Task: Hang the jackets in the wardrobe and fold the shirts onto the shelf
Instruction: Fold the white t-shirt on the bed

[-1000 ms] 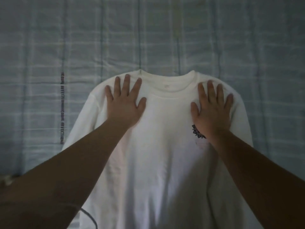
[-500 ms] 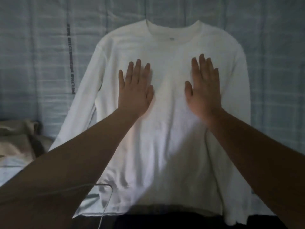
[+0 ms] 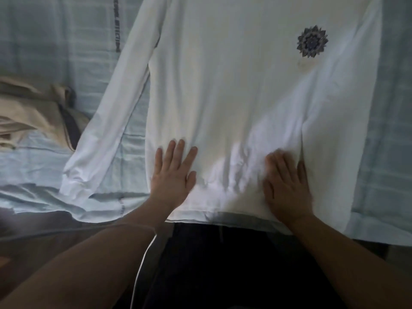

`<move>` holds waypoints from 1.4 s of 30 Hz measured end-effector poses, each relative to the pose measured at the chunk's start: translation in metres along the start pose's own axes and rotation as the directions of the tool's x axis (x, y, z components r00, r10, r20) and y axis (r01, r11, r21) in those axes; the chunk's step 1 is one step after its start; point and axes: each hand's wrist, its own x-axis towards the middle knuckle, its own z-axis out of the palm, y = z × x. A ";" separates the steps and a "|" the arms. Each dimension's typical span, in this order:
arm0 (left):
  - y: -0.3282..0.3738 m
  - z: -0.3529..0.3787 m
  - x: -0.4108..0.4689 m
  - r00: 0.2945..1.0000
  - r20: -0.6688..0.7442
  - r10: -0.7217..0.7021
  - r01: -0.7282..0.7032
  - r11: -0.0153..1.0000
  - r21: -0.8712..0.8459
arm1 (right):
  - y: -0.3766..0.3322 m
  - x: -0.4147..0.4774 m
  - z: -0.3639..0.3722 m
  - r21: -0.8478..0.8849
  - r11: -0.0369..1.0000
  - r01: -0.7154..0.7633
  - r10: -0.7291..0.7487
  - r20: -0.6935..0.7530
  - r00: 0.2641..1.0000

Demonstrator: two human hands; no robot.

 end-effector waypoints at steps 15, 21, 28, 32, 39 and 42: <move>-0.046 -0.083 -0.020 0.917 -0.127 -0.378 0.337 0.905 -0.261 | -0.155 0.071 -0.093 0.068 0.990 0.125 -0.124 -0.023 0.992; -0.138 -0.101 -0.039 0.794 -0.158 -0.588 0.498 0.777 -0.385 | -0.254 0.140 -0.112 0.075 0.962 0.262 -0.261 -0.027 0.965; -0.228 -0.077 -0.064 0.741 0.222 -0.634 0.669 0.670 -0.321 | -0.347 0.182 -0.087 0.109 0.956 0.271 -0.284 0.136 0.949; -0.249 -0.078 -0.063 0.769 0.302 -0.563 0.637 0.715 -0.288 | -0.368 0.193 -0.077 0.089 0.972 0.218 -0.234 0.255 0.938; -0.294 -0.155 -0.058 0.934 0.188 -0.303 0.340 0.600 -0.724 | -0.397 0.204 -0.086 -0.035 0.987 0.160 -0.152 0.175 0.973; -0.328 -0.218 -0.055 0.956 0.097 -0.278 0.243 0.558 -0.793 | -0.418 0.206 -0.108 0.089 0.989 0.117 -0.122 0.057 0.991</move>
